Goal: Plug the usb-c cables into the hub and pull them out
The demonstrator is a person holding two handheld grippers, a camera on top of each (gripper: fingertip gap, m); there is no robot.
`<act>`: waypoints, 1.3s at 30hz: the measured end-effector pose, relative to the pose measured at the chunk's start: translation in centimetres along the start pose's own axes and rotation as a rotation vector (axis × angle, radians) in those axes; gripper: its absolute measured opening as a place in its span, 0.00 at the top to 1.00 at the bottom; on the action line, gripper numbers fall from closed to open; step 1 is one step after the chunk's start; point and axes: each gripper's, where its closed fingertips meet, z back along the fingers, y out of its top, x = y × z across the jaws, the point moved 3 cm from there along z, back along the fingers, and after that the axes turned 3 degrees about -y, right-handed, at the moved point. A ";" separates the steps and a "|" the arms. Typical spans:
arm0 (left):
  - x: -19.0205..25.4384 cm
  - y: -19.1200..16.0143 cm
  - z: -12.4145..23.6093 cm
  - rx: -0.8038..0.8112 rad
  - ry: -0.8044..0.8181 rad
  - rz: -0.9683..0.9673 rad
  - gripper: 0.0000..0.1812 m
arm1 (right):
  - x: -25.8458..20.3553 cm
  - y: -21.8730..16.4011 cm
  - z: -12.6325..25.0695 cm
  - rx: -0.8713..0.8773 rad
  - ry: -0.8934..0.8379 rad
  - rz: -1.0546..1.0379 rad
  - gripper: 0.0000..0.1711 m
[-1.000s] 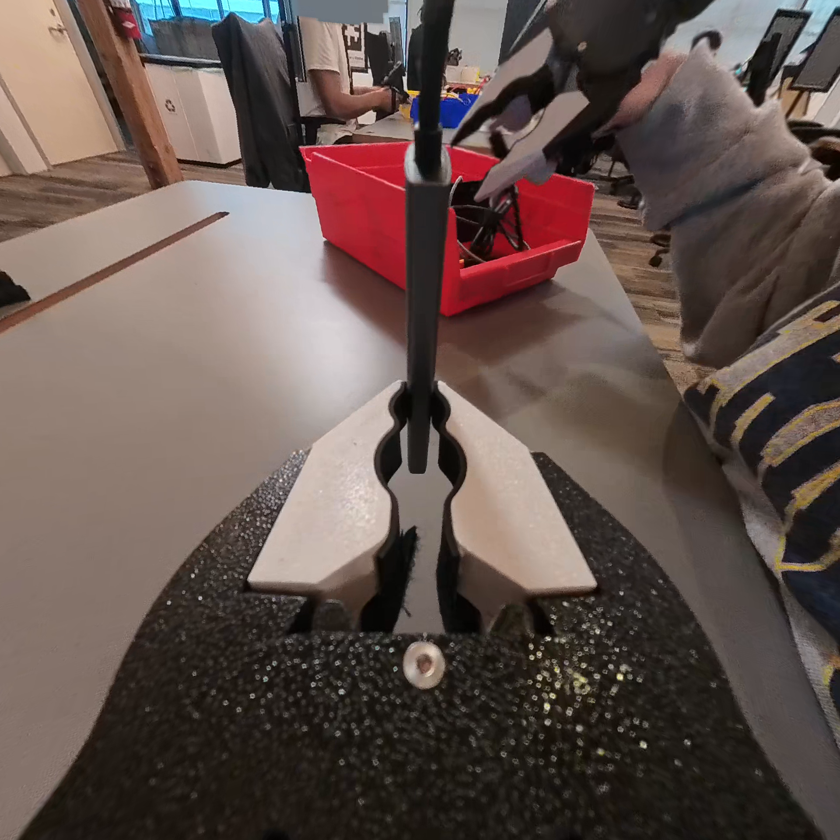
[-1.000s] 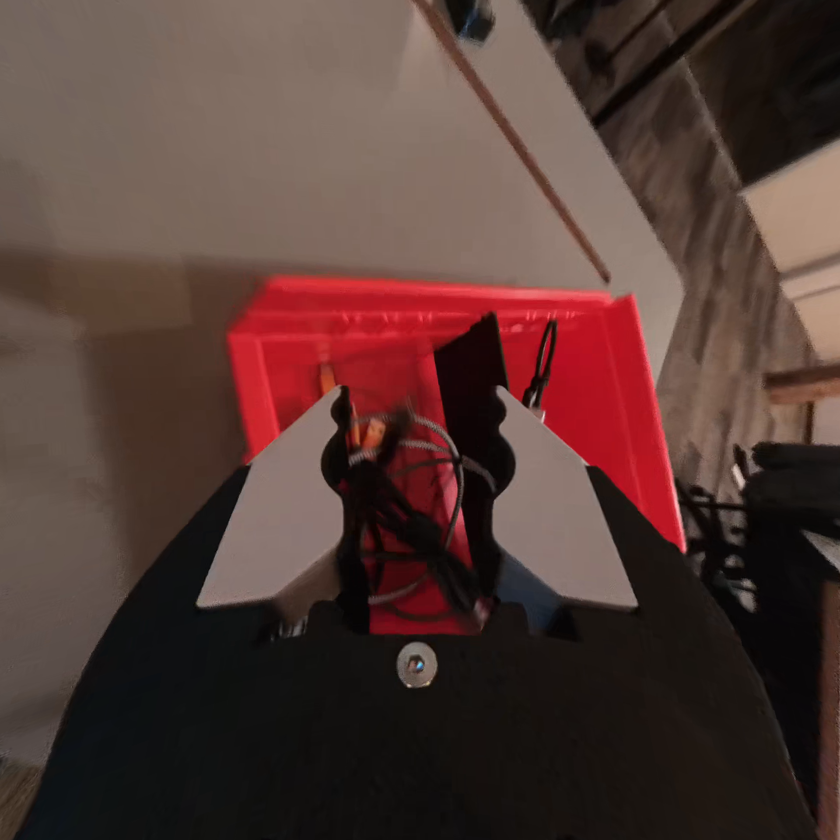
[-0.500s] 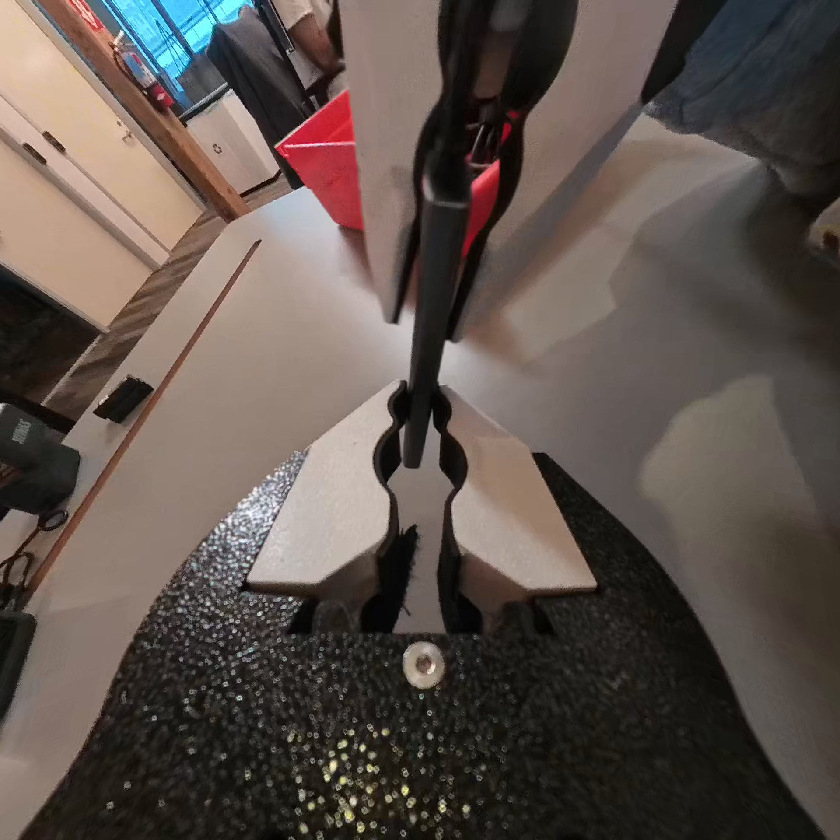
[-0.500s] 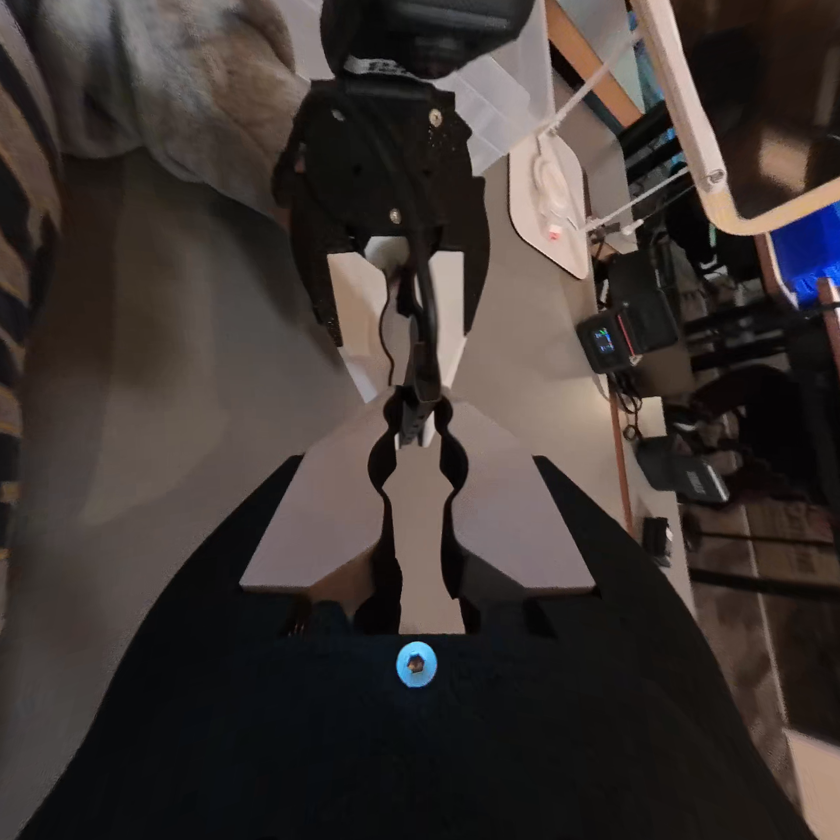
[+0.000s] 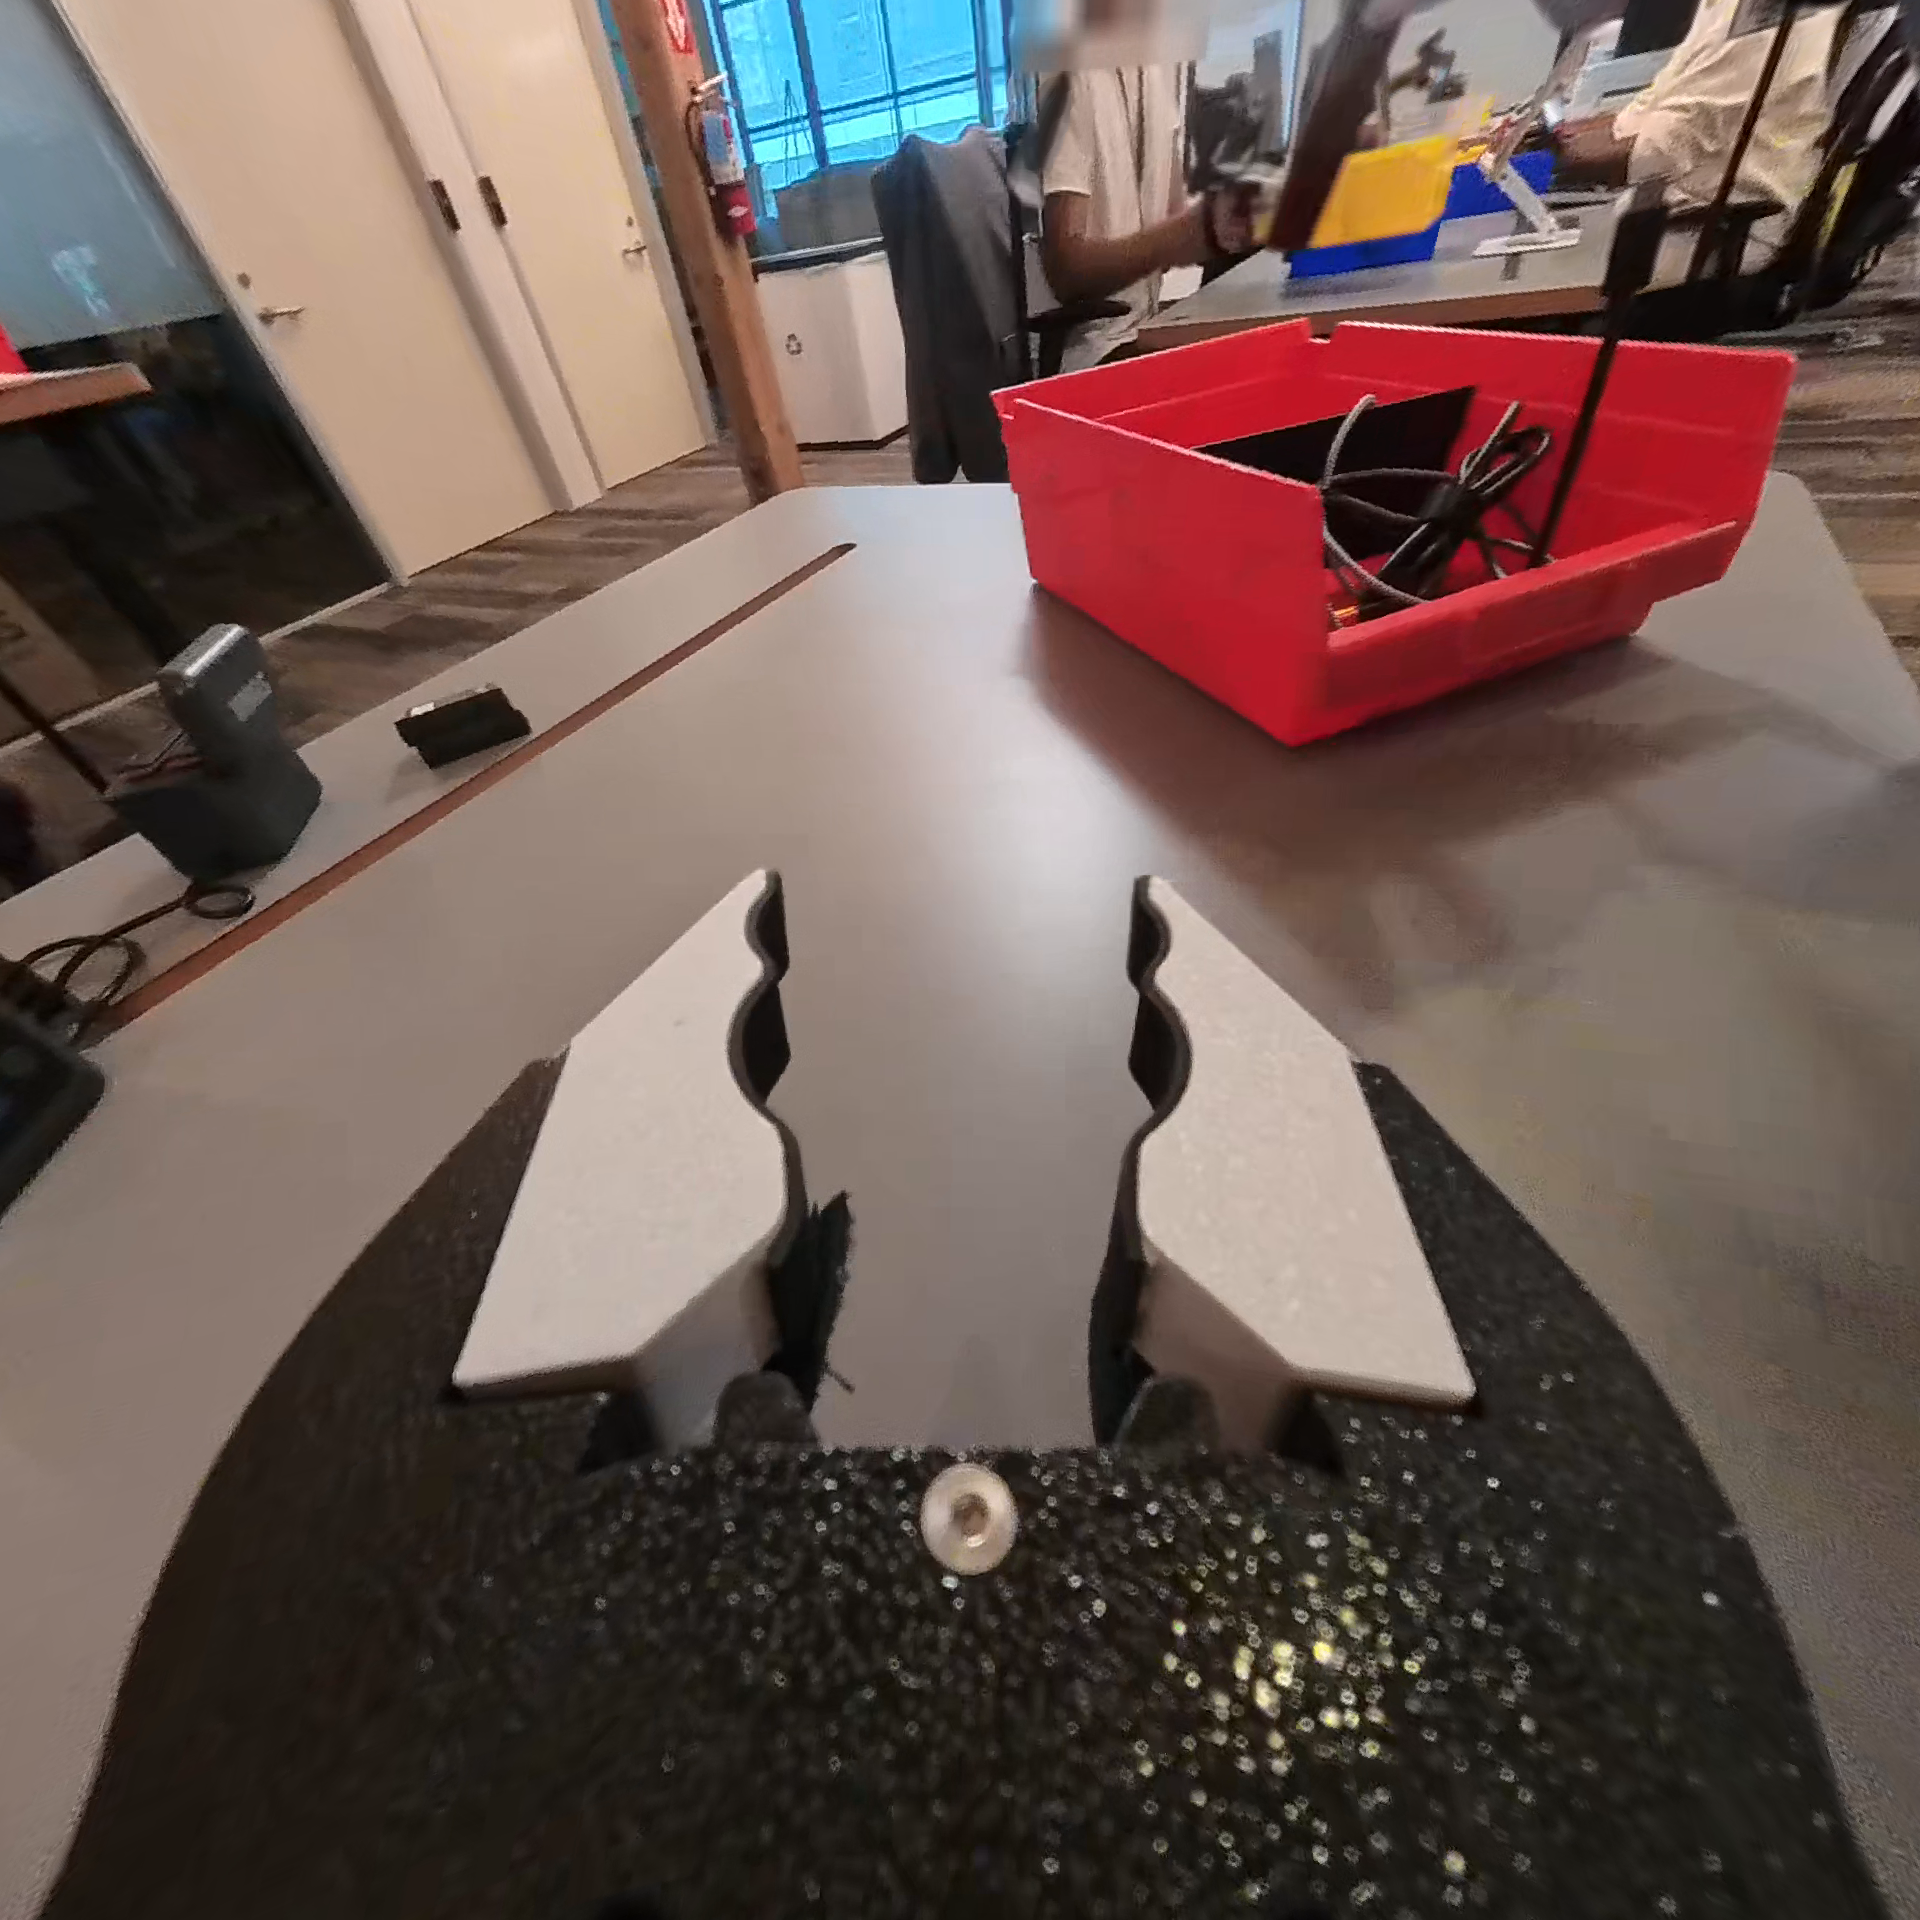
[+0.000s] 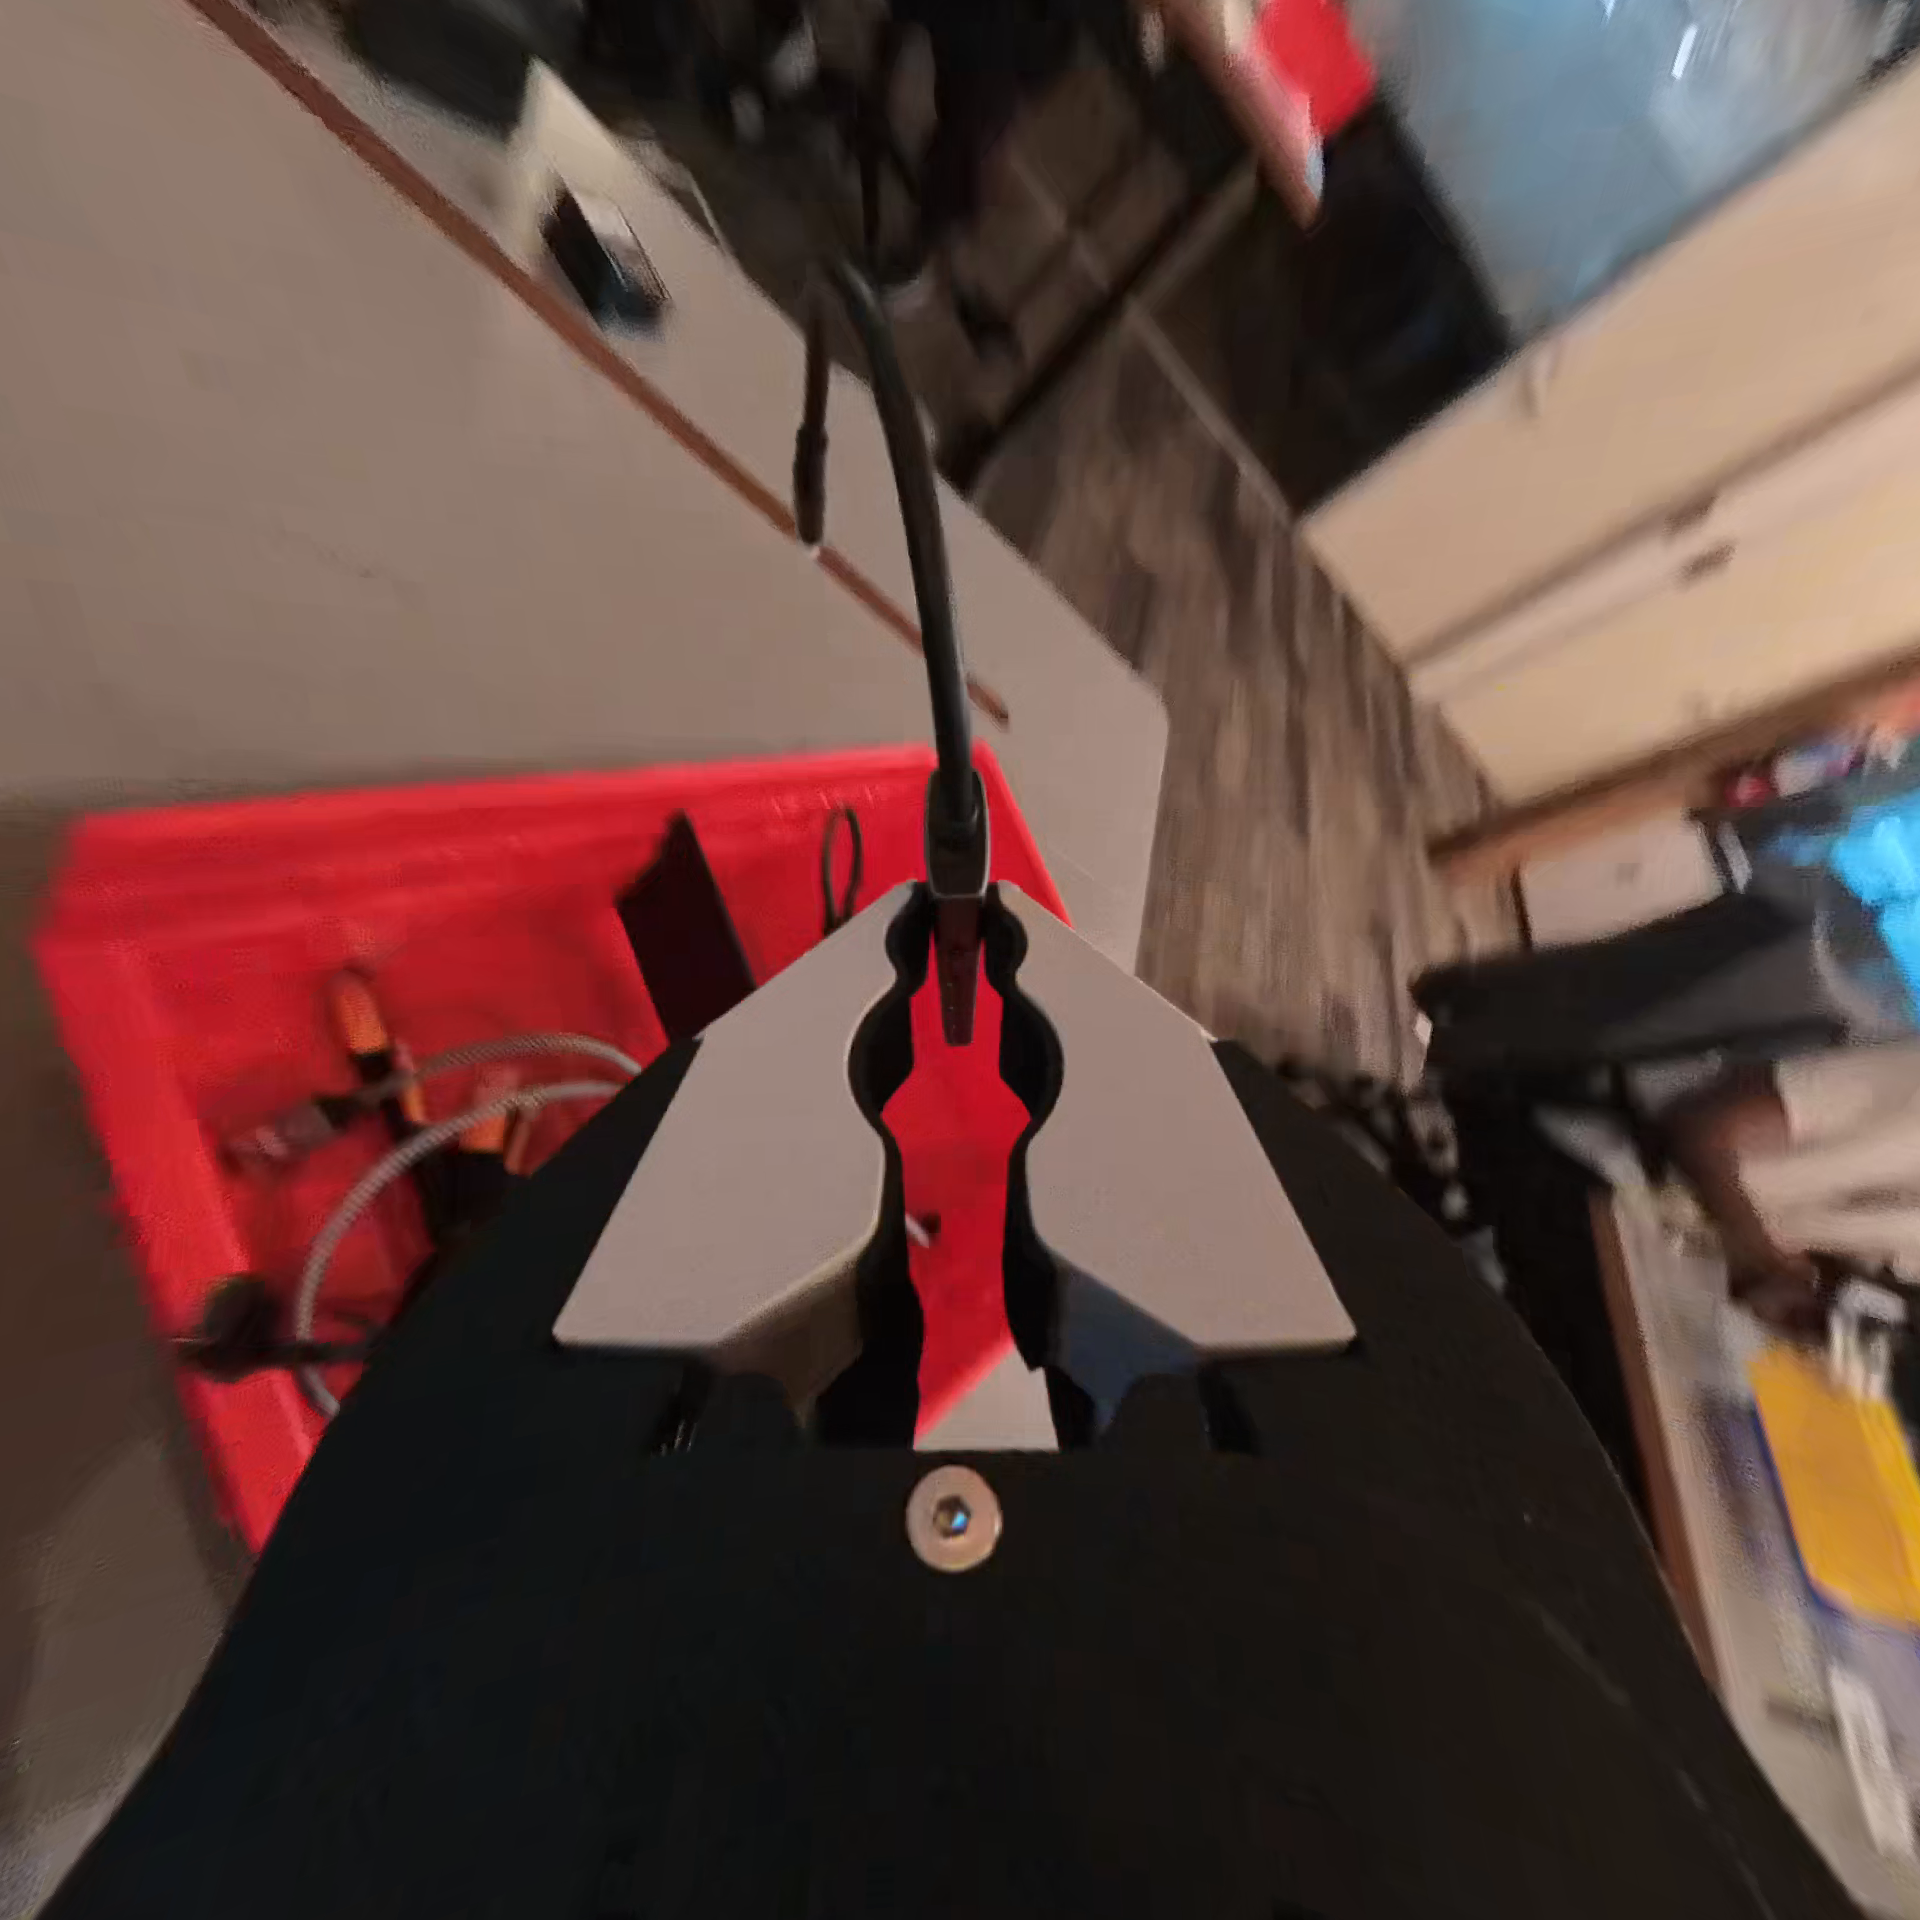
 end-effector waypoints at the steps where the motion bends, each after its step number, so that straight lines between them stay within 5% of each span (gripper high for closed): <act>1: -0.1 -0.1 0.0 -0.004 0.005 0.003 0.65 | 0.8 -1.6 -0.8 -0.060 0.006 -0.029 0.95; 6: -0.4 -0.5 -0.1 -0.021 0.017 0.017 0.65 | 1.9 -7.9 -4.6 -0.294 0.029 -0.116 0.95; 10: -0.7 -0.8 -0.1 -0.029 0.031 0.027 0.65 | 2.0 -8.9 -5.2 -0.332 -0.055 -0.138 0.82; 16: -1.4 -0.9 0.1 -0.016 0.066 0.051 0.67 | 2.0 -0.3 -0.3 0.077 -0.282 -0.234 0.78; 22: -2.1 -0.4 0.6 0.031 0.115 0.033 0.59 | -11.0 12.2 3.7 0.762 0.142 -0.480 0.67; 27: -3.4 0.4 1.5 0.112 0.202 0.045 0.38 | -22.1 13.9 -0.8 0.806 0.325 -0.491 0.49; 33: -4.7 0.6 1.8 0.185 0.257 0.134 0.14 | -26.4 12.1 -4.0 0.781 0.280 -0.428 0.44; 39: -5.4 0.6 2.2 0.238 0.262 0.211 0.13 | -26.8 12.4 -3.7 0.862 0.290 -0.411 0.45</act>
